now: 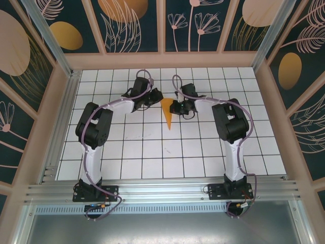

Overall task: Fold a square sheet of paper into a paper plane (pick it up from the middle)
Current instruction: Fold the wing for the fifth time at the center of the table.

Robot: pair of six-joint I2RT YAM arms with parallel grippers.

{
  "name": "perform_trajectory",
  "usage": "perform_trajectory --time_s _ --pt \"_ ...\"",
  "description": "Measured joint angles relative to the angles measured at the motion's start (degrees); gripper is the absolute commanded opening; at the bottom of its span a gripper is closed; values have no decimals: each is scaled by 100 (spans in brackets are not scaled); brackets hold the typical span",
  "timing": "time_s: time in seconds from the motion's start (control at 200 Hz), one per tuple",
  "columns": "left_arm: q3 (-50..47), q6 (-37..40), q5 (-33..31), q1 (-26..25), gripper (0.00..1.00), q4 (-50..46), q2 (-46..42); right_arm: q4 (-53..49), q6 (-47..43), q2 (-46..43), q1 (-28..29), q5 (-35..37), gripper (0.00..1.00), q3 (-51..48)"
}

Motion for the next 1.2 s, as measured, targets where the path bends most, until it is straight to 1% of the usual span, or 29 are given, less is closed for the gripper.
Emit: perform_trajectory --time_s 0.19,0.375,0.565,0.726,0.891,1.201 --pt "-2 -2 -4 -90 8 -42 321 79 22 -173 74 -195 0 -308" --pt "50 4 -144 -90 6 -337 678 101 22 -212 79 -299 0 -385" --pt "170 20 -367 -101 5 -507 697 92 31 -238 72 -334 0 -387" --pt "170 22 -372 -103 3 -507 697 -11 70 -356 79 -466 1 -496" --pt "190 22 -374 -103 2 -538 704 -114 114 -522 232 -555 1 -505" --pt "273 -28 -376 -103 2 -667 726 55 361 -772 435 -479 2 -634"
